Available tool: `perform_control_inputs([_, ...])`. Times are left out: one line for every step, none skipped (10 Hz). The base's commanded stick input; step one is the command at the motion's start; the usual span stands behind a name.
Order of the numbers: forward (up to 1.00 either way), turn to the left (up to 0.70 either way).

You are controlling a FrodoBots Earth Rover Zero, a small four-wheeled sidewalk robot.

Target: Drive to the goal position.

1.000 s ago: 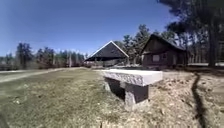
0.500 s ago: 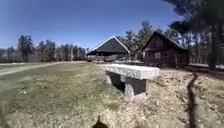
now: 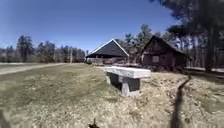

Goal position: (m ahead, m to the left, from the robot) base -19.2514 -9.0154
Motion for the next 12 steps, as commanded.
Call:
perform_control_inputs([0.06, 0.13])
perform_control_inputs([0.06, 0.13])
perform_control_inputs([0.06, 0.13])
perform_control_inputs([0.06, 0.13])
perform_control_inputs([0.06, 0.13])
perform_control_inputs([0.06, 0.13])
perform_control_inputs([0.06, 0.13])
perform_control_inputs([0.06, 0.13])
perform_control_inputs([0.06, 0.13])
perform_control_inputs([0.06, 0.13])
perform_control_inputs([0.06, 0.13])
perform_control_inputs([0.06, 0.13])
